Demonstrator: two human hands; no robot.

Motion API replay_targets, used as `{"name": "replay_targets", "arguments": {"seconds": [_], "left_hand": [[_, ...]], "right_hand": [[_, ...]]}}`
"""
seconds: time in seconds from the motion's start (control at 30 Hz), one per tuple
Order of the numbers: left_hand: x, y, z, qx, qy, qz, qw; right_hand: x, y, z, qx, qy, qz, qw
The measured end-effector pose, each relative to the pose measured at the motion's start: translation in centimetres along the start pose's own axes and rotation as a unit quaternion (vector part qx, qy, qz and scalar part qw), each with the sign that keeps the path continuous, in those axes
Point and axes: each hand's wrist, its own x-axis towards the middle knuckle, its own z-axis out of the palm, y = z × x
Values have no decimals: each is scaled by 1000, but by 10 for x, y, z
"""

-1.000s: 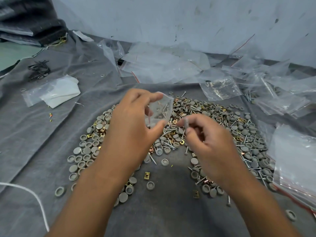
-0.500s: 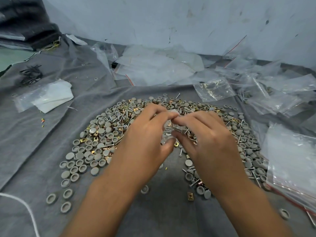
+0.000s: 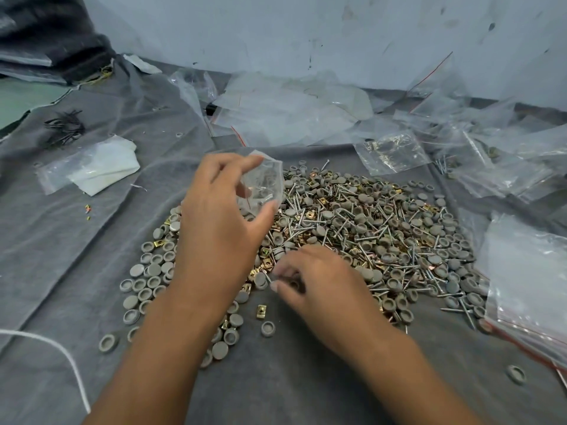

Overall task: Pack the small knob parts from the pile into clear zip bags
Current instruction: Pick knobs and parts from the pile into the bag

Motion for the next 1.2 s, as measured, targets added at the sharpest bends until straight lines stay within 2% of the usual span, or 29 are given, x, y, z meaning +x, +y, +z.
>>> {"name": "replay_targets", "arguments": {"seconds": [0.1,0.27,0.37,0.53,0.67,0.83,0.93,1.03,1.13,1.2], "left_hand": [[0,0,1,-4,-5,4,1000],[2,-6,-3,-5,1,1,1000],[3,-9,-5,18,13,-3,1000],[2,-7,-3,97,15,-10,995],[1,-10,0,77,-12,9,997],[0,-14,3,7,-33,24,999],[0,-14,4,-14,-39,24,999],[0,-13,3,-29,-45,26,998],[0,-14,3,-30,-49,26,998],[0,-12,5,-32,-49,31,998]], "right_hand": [[3,-12,9,-66,25,-19,997],[1,-11,8,-88,17,-8,996],[2,-5,-3,-102,69,-13,992],[27,4,0,-18,61,-7,998],[36,-6,15,-52,40,6,998],[34,-13,19,-141,97,3,985],[34,-6,19,-64,87,18,994],[36,1,6,116,129,51,983],[34,-1,-17,327,202,46,922],[32,-7,-31,399,240,7,885]]}}
